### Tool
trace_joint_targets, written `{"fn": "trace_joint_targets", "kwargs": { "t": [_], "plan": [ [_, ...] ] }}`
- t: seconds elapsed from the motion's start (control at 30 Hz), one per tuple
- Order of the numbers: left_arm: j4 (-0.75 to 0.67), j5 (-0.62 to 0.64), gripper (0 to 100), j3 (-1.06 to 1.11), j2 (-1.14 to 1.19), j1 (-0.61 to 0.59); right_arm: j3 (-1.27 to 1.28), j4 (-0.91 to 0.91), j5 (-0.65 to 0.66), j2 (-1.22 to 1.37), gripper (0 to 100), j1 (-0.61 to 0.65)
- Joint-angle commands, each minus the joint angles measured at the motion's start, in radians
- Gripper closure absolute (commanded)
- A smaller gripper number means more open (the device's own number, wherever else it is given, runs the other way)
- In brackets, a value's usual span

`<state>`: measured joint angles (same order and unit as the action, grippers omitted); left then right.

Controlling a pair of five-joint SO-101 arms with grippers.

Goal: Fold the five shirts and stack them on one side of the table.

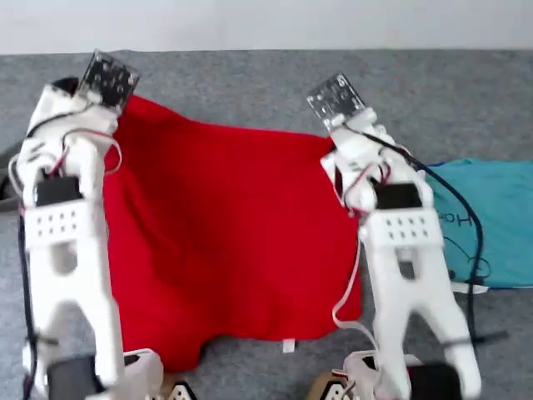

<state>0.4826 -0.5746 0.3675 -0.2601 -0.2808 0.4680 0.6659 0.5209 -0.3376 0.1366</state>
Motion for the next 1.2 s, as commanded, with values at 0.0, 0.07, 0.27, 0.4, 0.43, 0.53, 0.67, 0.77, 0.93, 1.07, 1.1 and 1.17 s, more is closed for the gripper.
{"fn": "trace_joint_targets", "kwargs": {
  "t": [0.0,0.07,0.27,0.4,0.43,0.53,0.67,0.77,0.93,1.07,1.1,1.17],
  "plan": [
    [-0.054,0.012,100,-0.209,0.167,0.006,-0.187,-0.091,0.006,0.127,98.8,-0.035],
    [-0.052,0.012,100,-0.325,0.275,0.015,-0.298,-0.108,0.008,0.223,98.8,-0.048],
    [-0.049,0.012,100,-0.682,0.563,0.043,-0.667,-0.099,0.078,0.529,98.8,-0.061],
    [0.032,0.009,100,-0.894,0.701,0.077,-0.858,-0.097,0.110,0.688,98.8,-0.053],
    [0.066,0.009,100,-0.944,0.732,0.083,-0.895,-0.093,0.115,0.723,98.8,-0.050],
    [0.157,0.009,100,-1.081,0.809,0.087,-0.982,-0.059,0.118,0.808,98.8,-0.041],
    [0.319,0.009,100,-1.204,0.878,0.084,-1.042,0.038,0.115,0.875,98.8,-0.035],
    [0.509,0.008,100,-1.264,0.895,0.084,-1.048,0.148,0.117,0.885,98.8,-0.030],
    [0.899,-0.080,100,-1.320,0.895,0.091,-1.049,0.387,0.117,0.866,98.8,-0.028],
    [1.137,-0.141,100,-1.354,0.899,0.091,-1.049,0.549,0.118,0.843,98.8,-0.031],
    [1.188,-0.141,100,-1.356,0.899,0.091,-1.049,0.588,0.118,0.834,98.8,-0.031],
    [1.277,-0.140,100,-1.357,0.893,0.091,-1.049,0.667,0.118,0.816,98.8,-0.028]
  ]
}}
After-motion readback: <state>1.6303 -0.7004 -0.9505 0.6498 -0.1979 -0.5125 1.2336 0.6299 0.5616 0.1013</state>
